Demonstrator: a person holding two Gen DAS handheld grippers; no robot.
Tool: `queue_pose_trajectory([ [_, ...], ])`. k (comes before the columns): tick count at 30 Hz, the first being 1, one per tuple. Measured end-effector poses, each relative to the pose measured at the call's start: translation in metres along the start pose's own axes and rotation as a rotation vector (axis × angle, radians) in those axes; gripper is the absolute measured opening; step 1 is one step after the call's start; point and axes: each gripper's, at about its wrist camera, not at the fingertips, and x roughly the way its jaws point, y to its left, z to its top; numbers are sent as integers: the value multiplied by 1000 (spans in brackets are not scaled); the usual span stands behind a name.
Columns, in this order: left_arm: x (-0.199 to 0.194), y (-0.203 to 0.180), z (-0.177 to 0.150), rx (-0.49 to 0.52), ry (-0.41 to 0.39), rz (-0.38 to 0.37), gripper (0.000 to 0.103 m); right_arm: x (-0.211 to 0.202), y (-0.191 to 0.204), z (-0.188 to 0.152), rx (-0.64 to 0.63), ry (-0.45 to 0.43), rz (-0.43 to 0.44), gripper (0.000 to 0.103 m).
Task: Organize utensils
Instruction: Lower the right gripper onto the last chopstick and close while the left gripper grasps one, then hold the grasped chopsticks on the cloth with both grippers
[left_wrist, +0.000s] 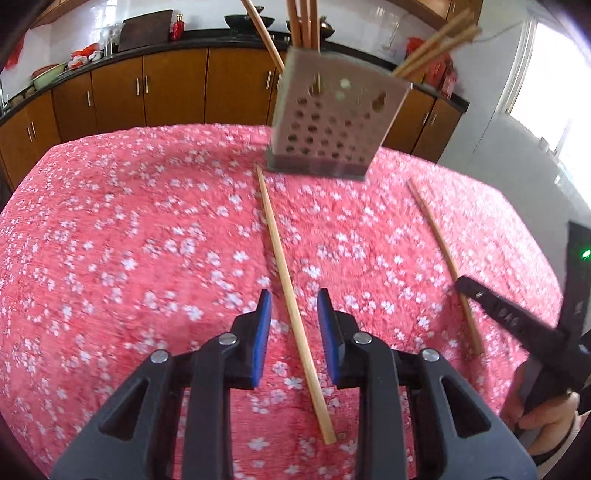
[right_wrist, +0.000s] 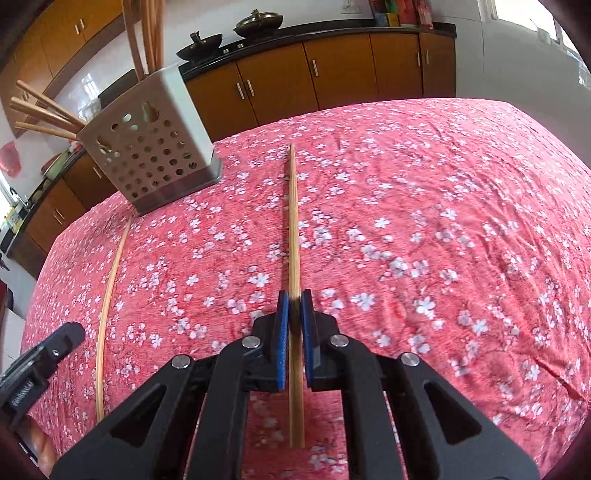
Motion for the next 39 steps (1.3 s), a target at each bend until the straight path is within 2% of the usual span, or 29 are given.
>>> queue_pose_trajectory([
  [2,8,-2,-2,1,19,23,26,-1,-1,0,-5,-2,0,8],
  [4,15,-2,-4,-5,40,50,16,-2,0,-1,-15,-3,-1,8],
  [6,16,0,-5,2,29,78,9,-2,1,-1,-23,-2,5,8],
  [8,14,5,-3,-7,25,90,8,0,3,1,-29,0,10,8],
  [15,19,66,21,-130,15,185,8,14,23,9,-94,10,18,8],
  [18,23,83,30,-128,20,178,9,23,32,15,-129,11,7,8],
  [23,30,89,40,-74,14,184,14,35,40,24,-177,12,-24,8],
  [28,35,85,35,-33,-13,195,21,47,42,33,-185,12,-32,8],
  [39,35,86,33,-60,-17,174,21,47,40,33,-185,12,-33,9],
])
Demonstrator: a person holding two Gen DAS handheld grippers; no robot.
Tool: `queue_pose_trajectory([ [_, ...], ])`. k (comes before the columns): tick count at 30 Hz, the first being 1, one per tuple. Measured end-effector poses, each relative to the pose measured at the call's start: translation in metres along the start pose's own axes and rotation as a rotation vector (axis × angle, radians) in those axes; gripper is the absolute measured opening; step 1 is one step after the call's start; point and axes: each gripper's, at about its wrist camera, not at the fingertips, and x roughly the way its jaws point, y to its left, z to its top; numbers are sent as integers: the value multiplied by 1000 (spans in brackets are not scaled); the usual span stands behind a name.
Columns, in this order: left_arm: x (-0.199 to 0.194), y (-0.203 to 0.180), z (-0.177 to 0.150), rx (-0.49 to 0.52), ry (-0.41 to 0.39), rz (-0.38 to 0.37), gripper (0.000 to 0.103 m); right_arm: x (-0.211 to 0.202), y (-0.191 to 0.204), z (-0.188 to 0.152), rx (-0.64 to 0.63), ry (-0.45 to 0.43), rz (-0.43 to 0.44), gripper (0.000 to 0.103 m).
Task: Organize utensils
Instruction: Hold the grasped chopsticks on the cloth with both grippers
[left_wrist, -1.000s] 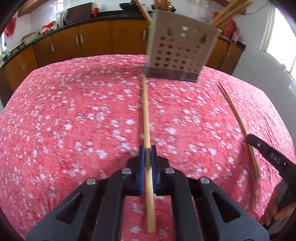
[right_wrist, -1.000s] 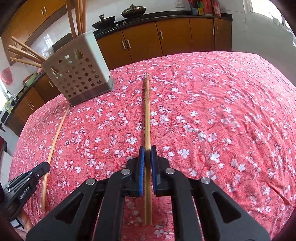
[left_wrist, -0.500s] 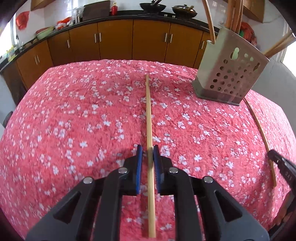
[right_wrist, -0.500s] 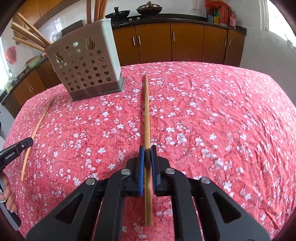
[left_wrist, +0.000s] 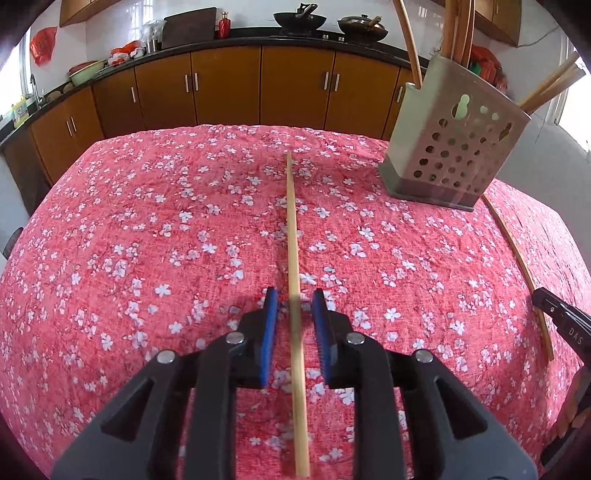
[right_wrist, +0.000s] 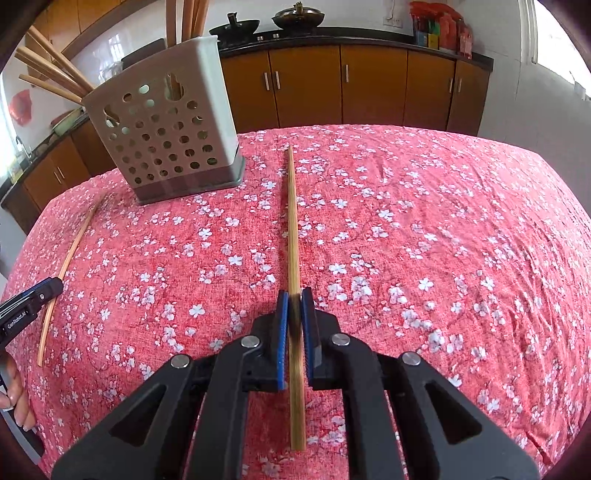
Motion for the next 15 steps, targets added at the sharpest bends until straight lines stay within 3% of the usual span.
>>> queue_pose_trajectory([
  [15,0,0,1,-8,1,-4,21,-2,2,-1,-6,-2,-6,9],
])
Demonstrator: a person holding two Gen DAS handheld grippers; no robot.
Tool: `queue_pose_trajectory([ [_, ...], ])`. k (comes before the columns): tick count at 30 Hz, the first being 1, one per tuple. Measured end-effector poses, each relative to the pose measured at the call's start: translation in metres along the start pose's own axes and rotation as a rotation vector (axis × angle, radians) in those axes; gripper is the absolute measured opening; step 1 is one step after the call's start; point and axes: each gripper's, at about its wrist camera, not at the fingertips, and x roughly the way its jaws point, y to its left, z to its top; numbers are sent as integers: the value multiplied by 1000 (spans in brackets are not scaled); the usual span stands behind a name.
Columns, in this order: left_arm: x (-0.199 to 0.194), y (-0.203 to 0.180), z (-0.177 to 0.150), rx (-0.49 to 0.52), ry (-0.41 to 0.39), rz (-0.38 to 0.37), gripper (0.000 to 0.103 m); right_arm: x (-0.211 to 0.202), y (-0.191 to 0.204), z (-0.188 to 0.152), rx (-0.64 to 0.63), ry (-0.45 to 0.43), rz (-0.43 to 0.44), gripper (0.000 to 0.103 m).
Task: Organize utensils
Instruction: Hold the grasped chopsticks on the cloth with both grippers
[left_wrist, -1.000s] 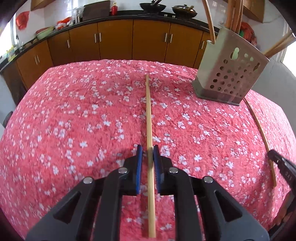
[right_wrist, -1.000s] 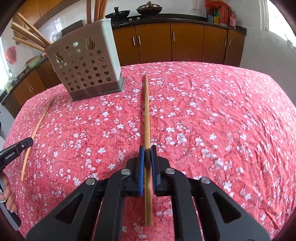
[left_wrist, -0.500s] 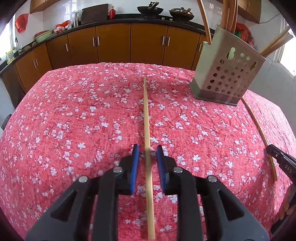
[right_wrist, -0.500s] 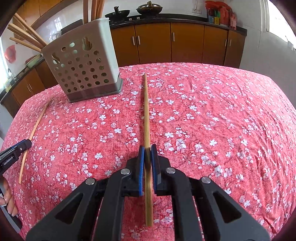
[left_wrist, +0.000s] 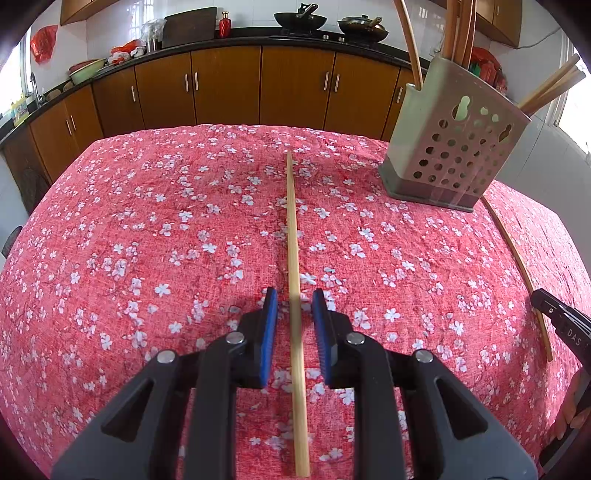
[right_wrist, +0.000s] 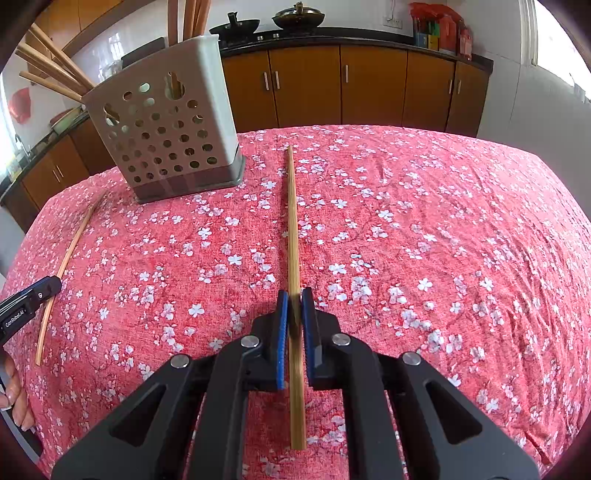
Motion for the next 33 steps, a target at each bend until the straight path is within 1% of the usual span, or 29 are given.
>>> queue_pose_trajectory([
  [33,-1,-1,1,-8,3,-4,22,2,-2,2,3,1,4,10],
])
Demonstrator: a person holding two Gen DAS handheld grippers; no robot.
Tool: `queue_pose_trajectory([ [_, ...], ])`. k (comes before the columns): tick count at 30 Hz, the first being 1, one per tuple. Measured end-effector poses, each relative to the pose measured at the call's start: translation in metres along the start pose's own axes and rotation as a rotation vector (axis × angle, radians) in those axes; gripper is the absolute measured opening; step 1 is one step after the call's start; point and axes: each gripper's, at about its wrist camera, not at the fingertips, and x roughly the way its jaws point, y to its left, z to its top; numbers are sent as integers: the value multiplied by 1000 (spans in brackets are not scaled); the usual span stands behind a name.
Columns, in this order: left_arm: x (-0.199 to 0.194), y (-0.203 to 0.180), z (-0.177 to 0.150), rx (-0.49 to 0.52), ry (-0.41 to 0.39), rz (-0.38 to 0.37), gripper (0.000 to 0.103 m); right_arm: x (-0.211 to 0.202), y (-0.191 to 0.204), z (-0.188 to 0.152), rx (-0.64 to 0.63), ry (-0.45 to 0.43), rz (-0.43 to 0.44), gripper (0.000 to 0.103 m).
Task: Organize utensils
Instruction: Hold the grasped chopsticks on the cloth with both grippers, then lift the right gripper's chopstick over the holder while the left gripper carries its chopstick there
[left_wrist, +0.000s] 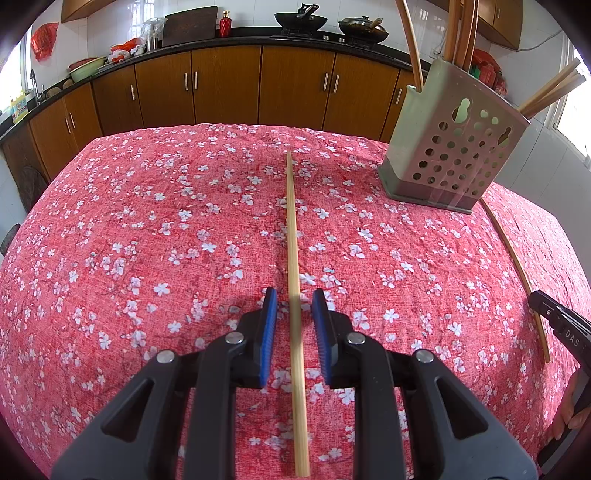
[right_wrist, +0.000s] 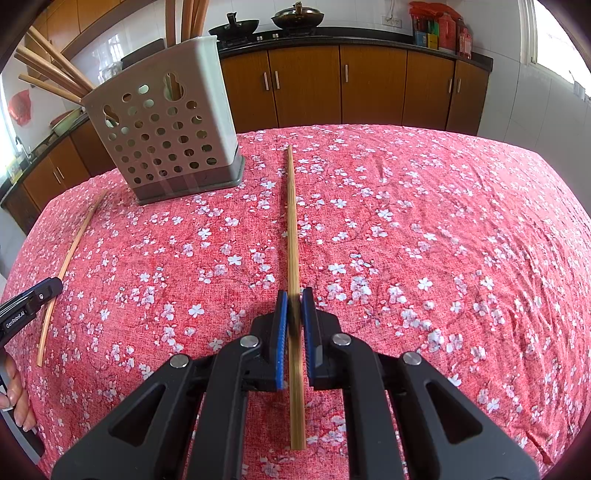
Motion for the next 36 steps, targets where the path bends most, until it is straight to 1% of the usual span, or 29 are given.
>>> queue_pose_trajectory([
  [4,-6,-7,-7,56,7,18,22,-4,1,-5,0,0,-5,10],
  [14,-23,-9,-26,78,15,-2,21,-18,-1,-20,-11,1,-8,10],
  [15,-24,-9,-27,78,15,-2,21,-19,-2,-21,-8,1,-3,10],
  [16,-25,-9,-28,78,14,0,17,-21,-3,-23,-2,1,5,9],
  [18,-27,-7,-30,73,15,15,8,-24,-5,-26,6,0,14,8],
  [21,-30,-5,-32,73,16,10,8,-30,-6,-29,5,-3,13,8],
  [23,-35,-3,-31,70,6,0,8,-36,-11,-29,10,-26,18,8],
  [30,-75,1,-16,61,-115,-39,8,-83,-23,-18,32,-178,21,8],
  [36,-124,1,8,39,-265,-78,8,-123,-26,6,48,-324,39,8],
])
